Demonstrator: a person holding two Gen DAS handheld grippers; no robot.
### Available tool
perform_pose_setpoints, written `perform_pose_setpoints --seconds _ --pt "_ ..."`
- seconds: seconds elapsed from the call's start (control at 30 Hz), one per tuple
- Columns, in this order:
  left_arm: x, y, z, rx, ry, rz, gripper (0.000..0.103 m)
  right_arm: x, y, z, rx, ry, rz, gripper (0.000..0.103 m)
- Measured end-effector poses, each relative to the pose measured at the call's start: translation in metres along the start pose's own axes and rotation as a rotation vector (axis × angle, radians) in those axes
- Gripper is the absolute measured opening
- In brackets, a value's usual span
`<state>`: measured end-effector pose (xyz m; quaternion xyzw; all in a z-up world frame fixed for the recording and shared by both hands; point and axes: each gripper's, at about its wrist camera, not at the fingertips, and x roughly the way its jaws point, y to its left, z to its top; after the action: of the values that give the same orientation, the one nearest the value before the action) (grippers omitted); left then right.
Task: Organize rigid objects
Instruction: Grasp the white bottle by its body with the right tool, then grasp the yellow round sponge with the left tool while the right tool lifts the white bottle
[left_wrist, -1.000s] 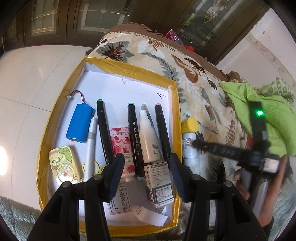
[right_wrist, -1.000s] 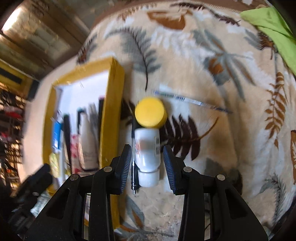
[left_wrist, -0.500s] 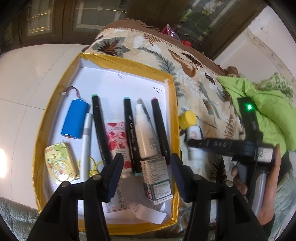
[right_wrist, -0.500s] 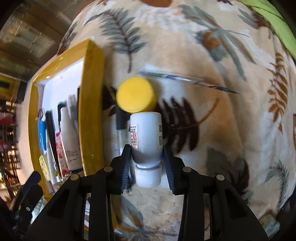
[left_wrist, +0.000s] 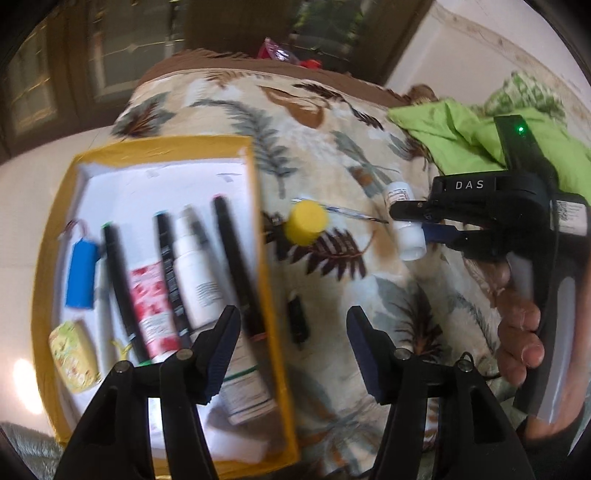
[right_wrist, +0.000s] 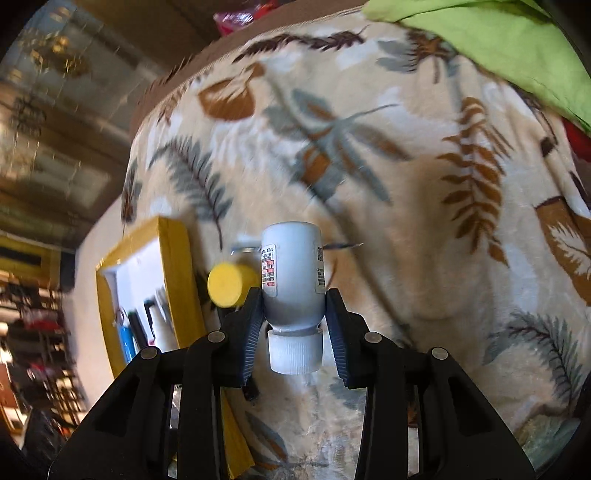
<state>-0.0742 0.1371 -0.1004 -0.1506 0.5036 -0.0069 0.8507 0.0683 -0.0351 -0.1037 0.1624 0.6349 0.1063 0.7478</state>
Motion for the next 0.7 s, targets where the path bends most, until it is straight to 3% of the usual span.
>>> perform_pose_setpoints --seconds 0.17,0.3,0.53,0.7 --pt "0.036 -0.016 0.032 -0.008 0.075 0.020 0.060 0.005 -0.008 0.004 0.061 0.006 0.037 0.034" --pt "0.067 -0.016 0.056 -0.049 0.112 0.085 0.060 0.009 -0.016 0.007 0.082 0.016 0.061 0.034" --pt "0.099 -0.015 0.083 -0.105 0.148 0.092 0.060 0.008 -0.028 0.011 0.113 0.009 0.092 0.034" --pt "0.123 -0.028 0.088 -0.057 0.202 0.196 0.060 0.009 -0.030 0.013 0.122 0.009 0.106 0.035"
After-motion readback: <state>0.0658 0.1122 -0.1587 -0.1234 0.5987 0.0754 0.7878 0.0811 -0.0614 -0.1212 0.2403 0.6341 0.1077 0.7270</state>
